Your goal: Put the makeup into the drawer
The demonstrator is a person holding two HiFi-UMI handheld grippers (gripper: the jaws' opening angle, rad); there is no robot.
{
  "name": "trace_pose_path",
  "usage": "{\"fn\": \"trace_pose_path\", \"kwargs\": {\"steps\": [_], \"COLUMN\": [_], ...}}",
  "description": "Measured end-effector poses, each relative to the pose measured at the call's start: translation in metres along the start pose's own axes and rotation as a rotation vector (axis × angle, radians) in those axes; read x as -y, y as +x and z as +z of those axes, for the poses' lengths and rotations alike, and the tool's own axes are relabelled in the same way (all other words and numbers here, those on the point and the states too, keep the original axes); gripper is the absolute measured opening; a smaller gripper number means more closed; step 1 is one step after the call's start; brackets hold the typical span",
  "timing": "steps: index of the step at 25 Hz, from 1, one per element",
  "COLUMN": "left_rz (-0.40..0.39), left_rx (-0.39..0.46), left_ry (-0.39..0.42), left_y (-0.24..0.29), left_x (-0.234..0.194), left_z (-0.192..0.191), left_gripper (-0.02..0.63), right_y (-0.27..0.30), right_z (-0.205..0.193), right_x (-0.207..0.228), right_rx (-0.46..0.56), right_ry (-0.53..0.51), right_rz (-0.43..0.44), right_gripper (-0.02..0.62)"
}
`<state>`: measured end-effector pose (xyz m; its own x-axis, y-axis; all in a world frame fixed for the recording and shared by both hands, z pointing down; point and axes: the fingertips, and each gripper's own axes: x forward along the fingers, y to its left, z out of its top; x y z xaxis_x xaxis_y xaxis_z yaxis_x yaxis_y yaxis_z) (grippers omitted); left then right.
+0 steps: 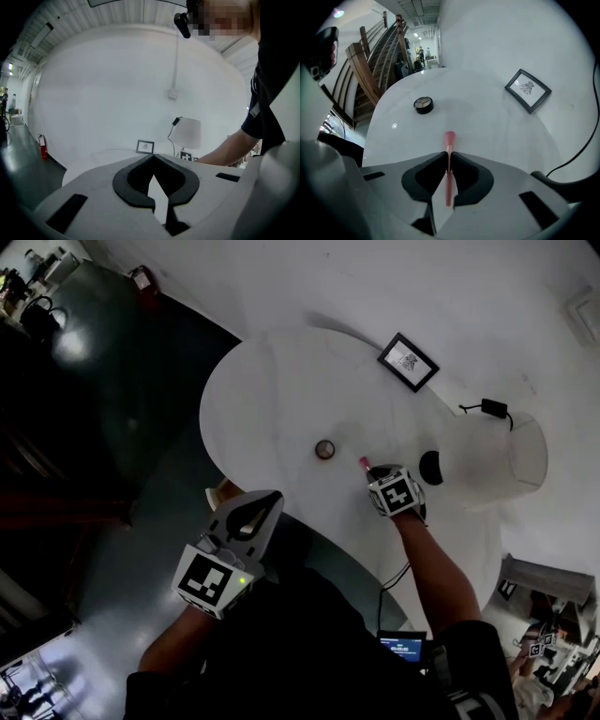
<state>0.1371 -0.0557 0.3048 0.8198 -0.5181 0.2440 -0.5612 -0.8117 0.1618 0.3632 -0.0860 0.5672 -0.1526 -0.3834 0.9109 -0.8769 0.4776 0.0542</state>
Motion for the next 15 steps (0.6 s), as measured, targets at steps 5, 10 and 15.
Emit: {"fn": "trace_pose_path", "kwargs": {"steps": [5, 10, 15], "left_rz": [0.013, 0.027, 0.04], "left_rx": [0.019, 0.028, 0.04], "left_ry": [0.01, 0.011, 0.01], "left_y": [-0.026, -0.054, -0.084], "left_x": [-0.012, -0.031, -0.053], "left_z": [0.008, 0.008, 0.003], "left_gripper": [0.011, 0.011, 0.011], "right_y": [-0.011, -0.031, -0.047], "right_z": [0.007, 0.03, 0.062], "right_x": [-0.012, -0.033, -0.072], "right_rx": [0.022, 0.081, 0.147], "right_ry": [0.008, 0.025, 0.018], "right_rz": [-0.023, -0.032, -0.008], "right_gripper": [0.048, 0.048, 0.048]}}
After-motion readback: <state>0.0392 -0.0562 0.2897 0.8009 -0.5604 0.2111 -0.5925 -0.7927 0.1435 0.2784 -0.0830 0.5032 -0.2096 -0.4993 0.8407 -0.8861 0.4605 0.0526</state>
